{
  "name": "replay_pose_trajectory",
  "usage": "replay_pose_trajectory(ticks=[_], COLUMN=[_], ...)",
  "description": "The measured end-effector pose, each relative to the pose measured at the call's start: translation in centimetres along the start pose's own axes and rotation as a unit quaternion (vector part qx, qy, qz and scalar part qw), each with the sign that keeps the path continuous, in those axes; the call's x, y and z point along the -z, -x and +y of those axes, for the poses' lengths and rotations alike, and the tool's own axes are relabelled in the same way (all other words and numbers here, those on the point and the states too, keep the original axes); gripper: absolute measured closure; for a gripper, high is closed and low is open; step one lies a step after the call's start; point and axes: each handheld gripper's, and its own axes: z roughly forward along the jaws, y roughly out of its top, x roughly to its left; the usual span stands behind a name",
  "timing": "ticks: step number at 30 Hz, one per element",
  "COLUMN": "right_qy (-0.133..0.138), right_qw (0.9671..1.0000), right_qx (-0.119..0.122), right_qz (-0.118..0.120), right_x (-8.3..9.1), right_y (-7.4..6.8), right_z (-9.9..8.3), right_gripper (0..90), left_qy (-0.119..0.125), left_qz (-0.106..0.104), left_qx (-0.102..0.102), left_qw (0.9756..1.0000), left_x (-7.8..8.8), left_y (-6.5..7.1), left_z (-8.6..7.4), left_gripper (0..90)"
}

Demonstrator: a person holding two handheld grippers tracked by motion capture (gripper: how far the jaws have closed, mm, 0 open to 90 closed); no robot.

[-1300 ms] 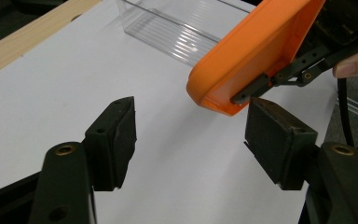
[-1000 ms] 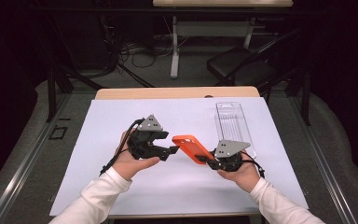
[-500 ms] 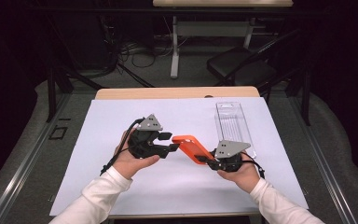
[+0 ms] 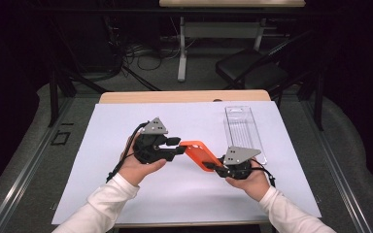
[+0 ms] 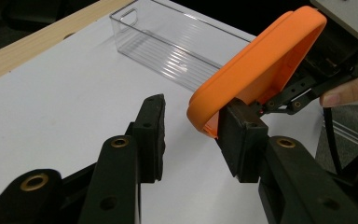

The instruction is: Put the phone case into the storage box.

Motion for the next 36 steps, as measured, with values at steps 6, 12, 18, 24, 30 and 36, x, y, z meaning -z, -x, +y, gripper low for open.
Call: replay_pose_trajectory(ticks=[6, 12, 18, 24, 30, 36], right_qy=[0.005, 0.008, 0.011, 0.015, 0.016, 0.015], right_qw=[1.0000, 0.9999, 0.9999, 0.9998, 0.9998, 0.9999], right_qx=[-0.008, -0.013, -0.012, -0.012, -0.010, -0.002], right_qz=[0.002, 0.004, 0.004, 0.004, 0.001, 0.000], right_x=[-0.1, -0.2, -0.3, -0.4, -0.4, -0.4], right_y=[0.0, -0.1, -0.2, -0.3, -0.3, -0.3], right_z=[-0.1, -0.1, -0.1, -0.1, -0.1, -0.1], right_gripper=[87.4, 87.4, 87.4, 87.4, 87.4, 87.4], left_qy=[0.004, -0.006, -0.012, -0.019, -0.017, -0.012], left_qz=[-0.008, -0.012, -0.012, -0.018, -0.023, -0.029], left_qx=[0.003, 0.006, 0.004, 0.005, 0.014, 0.037], left_qw=[1.0000, 0.9999, 0.9998, 0.9997, 0.9995, 0.9988], left_x=[0.1, -0.3, -0.9, -1.4, -1.5, -1.4], left_y=[-0.1, 0.0, 0.1, 0.1, 0.1, -0.2], left_z=[-0.1, -0.1, -0.3, -0.4, -0.5, -0.6], left_gripper=[67.0, 65.9, 66.4, 69.3, 72.8, 77.1])
